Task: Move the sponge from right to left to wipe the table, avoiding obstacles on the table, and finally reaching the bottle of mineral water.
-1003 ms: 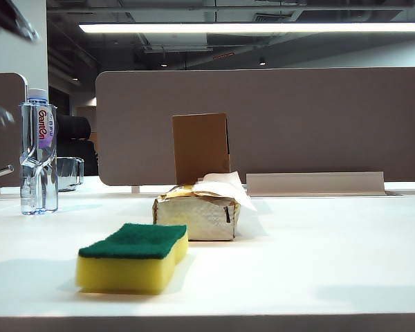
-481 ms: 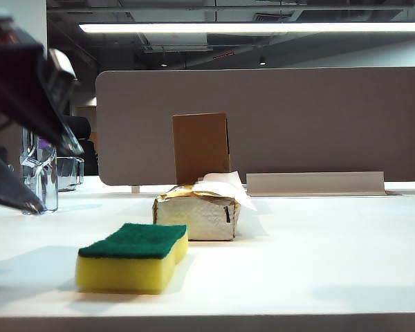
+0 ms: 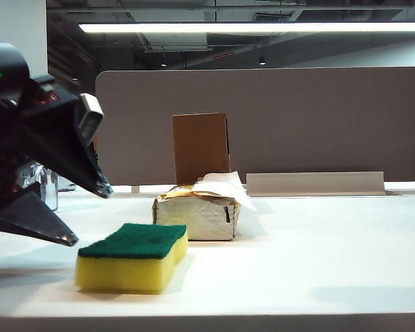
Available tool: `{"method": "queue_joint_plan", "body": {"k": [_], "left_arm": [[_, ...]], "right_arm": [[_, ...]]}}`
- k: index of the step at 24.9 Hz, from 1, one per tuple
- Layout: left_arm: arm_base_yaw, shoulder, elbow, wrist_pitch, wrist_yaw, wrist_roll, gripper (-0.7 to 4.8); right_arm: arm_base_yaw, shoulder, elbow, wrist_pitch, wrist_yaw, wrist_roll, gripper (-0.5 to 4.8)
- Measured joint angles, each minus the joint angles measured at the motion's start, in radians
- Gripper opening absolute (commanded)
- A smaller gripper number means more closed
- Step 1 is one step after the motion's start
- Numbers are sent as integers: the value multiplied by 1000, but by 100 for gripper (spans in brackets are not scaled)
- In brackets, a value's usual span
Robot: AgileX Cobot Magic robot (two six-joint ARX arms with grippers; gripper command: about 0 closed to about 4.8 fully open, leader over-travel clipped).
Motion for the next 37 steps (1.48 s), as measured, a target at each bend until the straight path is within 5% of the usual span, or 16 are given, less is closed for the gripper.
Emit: {"method": "queue_joint_plan", "body": {"k": [15, 17, 18, 22, 26, 29, 37], "left_arm": [[-153, 151, 13, 235, -30, -50, 479], [-175, 151, 14, 252, -67, -60, 425], [-186, 150, 15, 261, -92, -69, 344], [-194, 155, 17, 265, -176, -105, 171], [-195, 156, 14, 254, -194, -122, 168], [-195, 160, 15, 251, -195, -122, -7], [-196, 162, 15, 219, -195, -117, -5]], "right_arm": [[0, 0, 0, -3, 0, 0, 303], [0, 0, 0, -2, 0, 0, 303], [1, 0, 0, -3, 0, 0, 303], [1, 0, 0, -3, 0, 0, 303], [1, 0, 0, -3, 0, 0, 303], [1, 0, 0, -3, 0, 0, 301], [1, 0, 0, -3, 0, 0, 301]]}}
